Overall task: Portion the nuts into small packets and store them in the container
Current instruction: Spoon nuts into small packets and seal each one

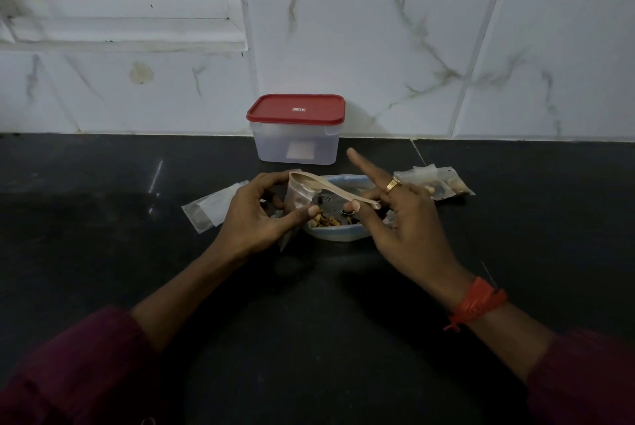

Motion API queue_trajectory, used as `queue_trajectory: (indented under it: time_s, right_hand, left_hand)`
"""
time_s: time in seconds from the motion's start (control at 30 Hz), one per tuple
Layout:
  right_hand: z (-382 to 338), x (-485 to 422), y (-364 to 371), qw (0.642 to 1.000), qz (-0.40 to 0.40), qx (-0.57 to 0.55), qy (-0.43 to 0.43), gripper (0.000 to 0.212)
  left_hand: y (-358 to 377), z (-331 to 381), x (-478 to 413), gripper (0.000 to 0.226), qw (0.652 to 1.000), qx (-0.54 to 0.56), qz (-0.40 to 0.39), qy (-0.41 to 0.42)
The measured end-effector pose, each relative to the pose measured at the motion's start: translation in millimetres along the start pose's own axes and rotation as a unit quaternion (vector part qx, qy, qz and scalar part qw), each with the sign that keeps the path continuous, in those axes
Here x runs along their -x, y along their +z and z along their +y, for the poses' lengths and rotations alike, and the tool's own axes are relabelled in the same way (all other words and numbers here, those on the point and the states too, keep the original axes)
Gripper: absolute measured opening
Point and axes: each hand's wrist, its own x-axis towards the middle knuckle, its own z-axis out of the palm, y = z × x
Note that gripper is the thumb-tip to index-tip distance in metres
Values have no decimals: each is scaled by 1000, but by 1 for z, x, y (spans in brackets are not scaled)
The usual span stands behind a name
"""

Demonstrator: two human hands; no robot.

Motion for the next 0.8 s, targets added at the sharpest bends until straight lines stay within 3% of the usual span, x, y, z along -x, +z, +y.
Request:
queue_trajectory:
  time_s: [0.1,0.4,0.53,0.8]
  right_hand:
    - [-1,1,1,999,29,41,-18,38]
    - [4,-8,-13,986,149,-47,57,30]
    - [9,-7,-12,985,141,-41,93,29]
    - [14,-7,-14,991,117,1,64,25]
  left_hand:
    - [-1,1,1,74,1000,2,1,5]
    - [-1,-1,2,79,1000,-8,8,13]
    - [1,-1,0,82,1000,-18,-1,-3]
    - [-2,0,3,56,999,-23,36,32]
